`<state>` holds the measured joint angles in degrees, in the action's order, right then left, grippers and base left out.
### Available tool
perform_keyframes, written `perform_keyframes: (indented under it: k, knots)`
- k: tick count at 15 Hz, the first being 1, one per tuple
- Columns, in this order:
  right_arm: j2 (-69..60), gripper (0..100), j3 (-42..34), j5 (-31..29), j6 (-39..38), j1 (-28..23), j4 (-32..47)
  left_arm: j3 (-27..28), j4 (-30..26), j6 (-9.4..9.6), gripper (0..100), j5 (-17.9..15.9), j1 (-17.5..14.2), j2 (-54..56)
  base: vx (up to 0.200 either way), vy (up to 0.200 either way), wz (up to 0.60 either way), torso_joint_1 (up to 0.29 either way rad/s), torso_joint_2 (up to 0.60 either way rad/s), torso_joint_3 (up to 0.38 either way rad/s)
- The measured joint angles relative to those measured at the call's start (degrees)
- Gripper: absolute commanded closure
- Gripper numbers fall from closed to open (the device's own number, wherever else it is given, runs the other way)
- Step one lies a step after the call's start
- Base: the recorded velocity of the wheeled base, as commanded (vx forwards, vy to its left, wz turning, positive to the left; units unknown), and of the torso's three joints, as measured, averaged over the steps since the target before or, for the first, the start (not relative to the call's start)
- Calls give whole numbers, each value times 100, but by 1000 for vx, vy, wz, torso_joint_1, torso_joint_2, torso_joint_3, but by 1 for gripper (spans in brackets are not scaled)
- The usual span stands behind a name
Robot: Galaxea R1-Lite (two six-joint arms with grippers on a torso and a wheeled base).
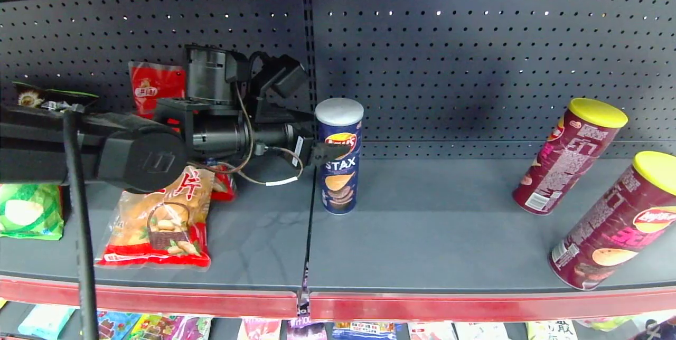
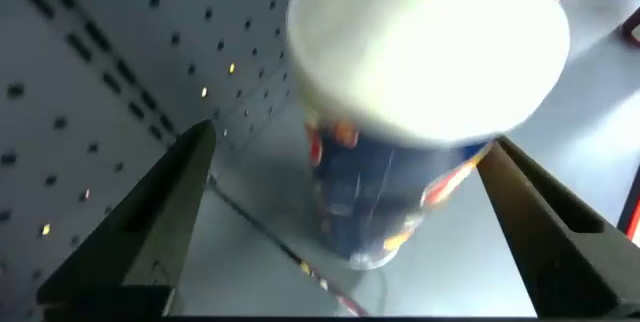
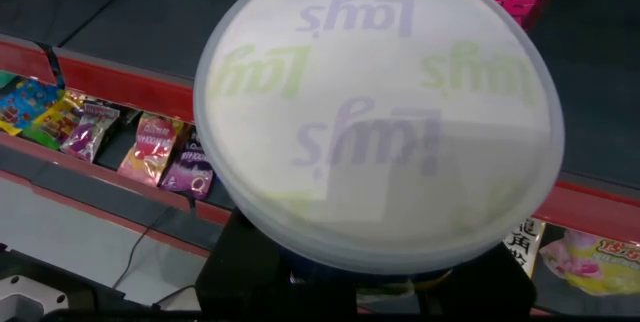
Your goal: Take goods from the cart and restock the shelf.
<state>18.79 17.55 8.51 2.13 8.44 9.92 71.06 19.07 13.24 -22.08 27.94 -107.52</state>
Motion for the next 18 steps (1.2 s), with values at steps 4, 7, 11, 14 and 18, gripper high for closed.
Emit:
perform_keyframes:
  k: [4, 7, 11, 14, 18]
  knots:
    - [4, 100, 0, 0, 0, -1, 0, 273, 37, -5, 0, -277, 83, -215, 0, 0, 0, 0, 0, 0]
    - [15, 100, 7, 0, 0, 0, 0, 328, 30, -5, 0, -553, 89, -343, 0, 0, 0, 0, 0, 0]
    - [61, 100, 41, -2, 2, -4, -7, 413, 33, -7, 0, -591, 89, -477, 0, 0, 0, 0, 0, 0]
    - [98, 100, 63, 2, 2, 0, 0, 446, 34, 0, 100, -844, 116, -529, 0, 0, 0, 0, 0, 0]
    - [144, 100, 66, 5, 5, 0, -2, 430, 15, -11, 100, -874, 223, -540, 0, 0, 0, 0, 0, 0]
